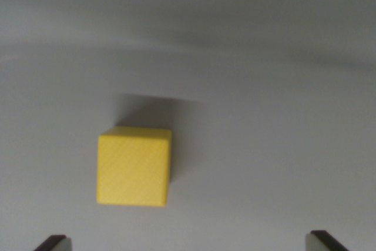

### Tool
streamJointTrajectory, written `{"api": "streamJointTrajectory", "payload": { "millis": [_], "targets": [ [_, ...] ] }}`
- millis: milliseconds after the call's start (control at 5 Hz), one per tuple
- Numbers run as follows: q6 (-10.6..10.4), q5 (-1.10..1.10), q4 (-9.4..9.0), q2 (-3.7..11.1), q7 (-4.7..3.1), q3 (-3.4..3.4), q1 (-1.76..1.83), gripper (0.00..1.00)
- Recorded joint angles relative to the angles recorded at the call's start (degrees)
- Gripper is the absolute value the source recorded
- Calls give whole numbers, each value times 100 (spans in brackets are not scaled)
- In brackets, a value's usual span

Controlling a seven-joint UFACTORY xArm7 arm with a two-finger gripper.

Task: Pick yellow cube

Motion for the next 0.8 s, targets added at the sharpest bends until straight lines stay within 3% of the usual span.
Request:
{"api": "streamJointTrajectory", "payload": {
  "millis": [200, 400, 600, 800],
  "targets": [
    [-258, -23, -65, 209, 66, 23, 44, 0],
    [-258, -23, -65, 209, 66, 23, 44, 0],
    [-494, -44, -124, 400, 127, 44, 84, 0],
    [-494, -44, -124, 400, 127, 44, 84, 0]
  ]
}}
